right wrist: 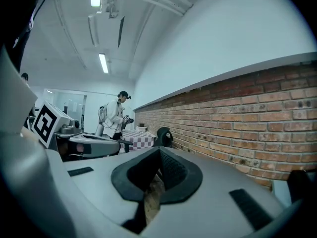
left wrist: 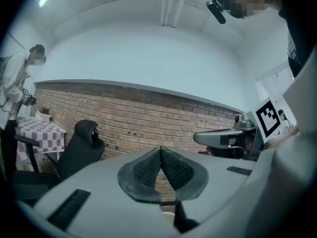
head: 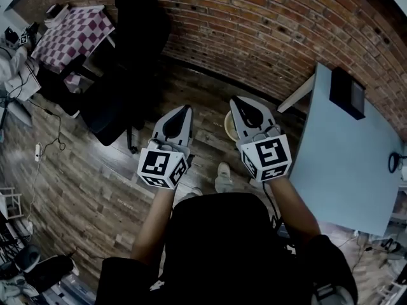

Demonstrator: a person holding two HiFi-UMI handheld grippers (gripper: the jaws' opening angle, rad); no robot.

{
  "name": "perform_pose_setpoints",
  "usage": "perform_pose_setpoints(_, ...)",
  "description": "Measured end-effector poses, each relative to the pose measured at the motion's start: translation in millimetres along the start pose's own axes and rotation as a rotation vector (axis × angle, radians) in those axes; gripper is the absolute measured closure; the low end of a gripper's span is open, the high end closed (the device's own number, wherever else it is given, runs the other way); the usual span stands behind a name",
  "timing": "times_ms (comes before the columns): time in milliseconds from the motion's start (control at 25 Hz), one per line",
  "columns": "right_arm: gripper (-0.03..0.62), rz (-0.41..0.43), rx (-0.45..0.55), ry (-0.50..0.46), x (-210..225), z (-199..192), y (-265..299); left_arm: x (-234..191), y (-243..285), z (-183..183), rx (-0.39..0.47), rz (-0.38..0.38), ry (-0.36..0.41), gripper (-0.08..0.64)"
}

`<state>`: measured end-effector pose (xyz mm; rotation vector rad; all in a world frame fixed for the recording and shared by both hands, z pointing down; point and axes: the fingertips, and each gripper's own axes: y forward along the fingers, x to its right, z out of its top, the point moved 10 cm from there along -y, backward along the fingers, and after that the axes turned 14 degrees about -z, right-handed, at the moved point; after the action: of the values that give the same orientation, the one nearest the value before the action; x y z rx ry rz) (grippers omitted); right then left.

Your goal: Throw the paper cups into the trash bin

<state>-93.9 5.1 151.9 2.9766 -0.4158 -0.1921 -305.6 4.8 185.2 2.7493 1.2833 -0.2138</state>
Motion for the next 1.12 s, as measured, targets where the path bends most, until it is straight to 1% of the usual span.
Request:
perform_pose_setpoints(360,0.589,-0.074,0.007,0.001,-25,4,-38,12,-29,1,-0.008,-0.077,0.014,0.551)
perform_pose_setpoints(600,0.589,-0.12,0.014,-0.001,-39,5,-64,23,-43,4,0.002,-0.127,0.031,0.551)
perform_pose_setpoints(920,0.589,-0.149,0.012,-0.025,-66,6,-90,33,-67,1,0.013,-0.188,0.034,0.551)
perform_pose_setpoints(1120,0.589,-0.167,0.017,-0.04,-80,9,-105,39,-81,2,0.048,-0.234,0.031,0.551)
